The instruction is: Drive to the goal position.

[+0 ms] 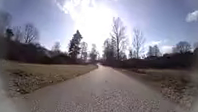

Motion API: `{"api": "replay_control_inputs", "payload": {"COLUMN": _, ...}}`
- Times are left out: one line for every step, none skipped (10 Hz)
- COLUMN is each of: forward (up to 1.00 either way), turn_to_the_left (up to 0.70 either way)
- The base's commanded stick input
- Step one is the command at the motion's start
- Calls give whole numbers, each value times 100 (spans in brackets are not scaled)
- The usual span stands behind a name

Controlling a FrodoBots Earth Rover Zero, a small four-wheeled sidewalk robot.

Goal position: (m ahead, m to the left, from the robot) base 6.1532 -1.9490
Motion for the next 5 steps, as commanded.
{"api": "replay_control_inputs", "payload": {"forward": 100, "turn_to_the_left": 0}}
{"api": "replay_control_inputs", "payload": {"forward": 100, "turn_to_the_left": 0}}
{"api": "replay_control_inputs", "payload": {"forward": 100, "turn_to_the_left": 0}}
{"api": "replay_control_inputs", "payload": {"forward": 100, "turn_to_the_left": 0}}
{"api": "replay_control_inputs", "payload": {"forward": 100, "turn_to_the_left": 0}}
